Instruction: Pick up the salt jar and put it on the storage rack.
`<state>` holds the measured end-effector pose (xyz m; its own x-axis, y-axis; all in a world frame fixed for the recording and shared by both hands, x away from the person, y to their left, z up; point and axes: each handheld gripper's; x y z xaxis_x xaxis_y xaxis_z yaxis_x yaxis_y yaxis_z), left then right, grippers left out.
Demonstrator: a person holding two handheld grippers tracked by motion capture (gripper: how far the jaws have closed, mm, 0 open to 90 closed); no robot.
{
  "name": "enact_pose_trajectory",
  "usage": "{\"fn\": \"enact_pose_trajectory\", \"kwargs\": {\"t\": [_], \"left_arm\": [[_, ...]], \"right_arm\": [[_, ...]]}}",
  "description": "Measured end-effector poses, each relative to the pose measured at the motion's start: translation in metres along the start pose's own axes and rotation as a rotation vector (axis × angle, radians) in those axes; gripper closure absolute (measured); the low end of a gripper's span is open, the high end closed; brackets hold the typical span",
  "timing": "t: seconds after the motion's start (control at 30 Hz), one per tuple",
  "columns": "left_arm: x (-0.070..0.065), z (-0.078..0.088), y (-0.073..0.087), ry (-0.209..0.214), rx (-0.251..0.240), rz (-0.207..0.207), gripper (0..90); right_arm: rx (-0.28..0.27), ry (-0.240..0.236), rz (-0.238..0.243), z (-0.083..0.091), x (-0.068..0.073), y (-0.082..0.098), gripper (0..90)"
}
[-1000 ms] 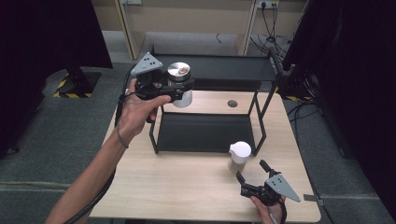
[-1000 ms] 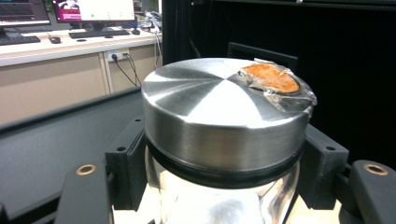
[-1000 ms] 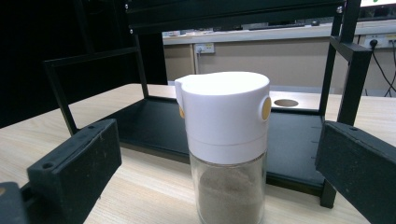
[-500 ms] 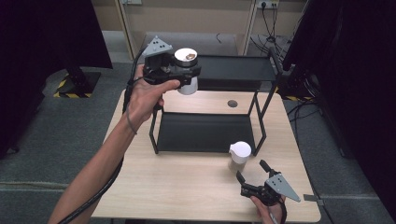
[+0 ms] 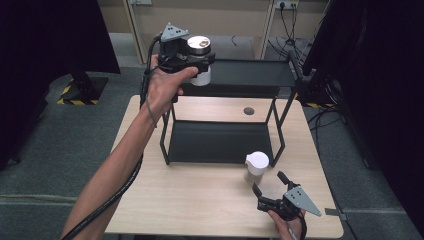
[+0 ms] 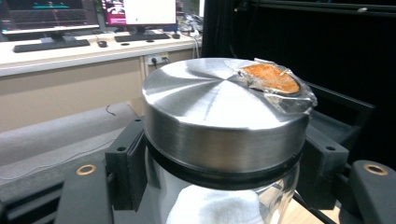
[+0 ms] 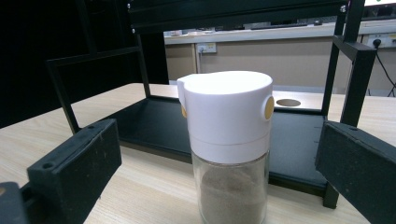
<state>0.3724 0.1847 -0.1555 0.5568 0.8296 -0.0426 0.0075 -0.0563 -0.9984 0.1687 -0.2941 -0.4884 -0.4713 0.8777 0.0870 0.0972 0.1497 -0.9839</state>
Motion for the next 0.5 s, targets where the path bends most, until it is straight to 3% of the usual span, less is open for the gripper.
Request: {"fn": "enact_pose_trajectory", "kwargs": {"t": [0.5], "left_arm": [[0.005, -0.019, 0.006, -0.114, 0.003, -0.011, 31.0]], "right_arm": [[0.005, -0.007, 0.002, -0.002, 0.000, 0.001, 0.7]]}}
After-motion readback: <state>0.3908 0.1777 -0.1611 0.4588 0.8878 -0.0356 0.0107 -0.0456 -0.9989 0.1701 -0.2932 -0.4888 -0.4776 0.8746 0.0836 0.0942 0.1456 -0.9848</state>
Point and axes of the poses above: each handheld gripper's, and its own axes: z roughly backward along the jaws, y roughly out of its underside, x roughly to its left, and after that the axes turned 14 degrees about -x, right-handed
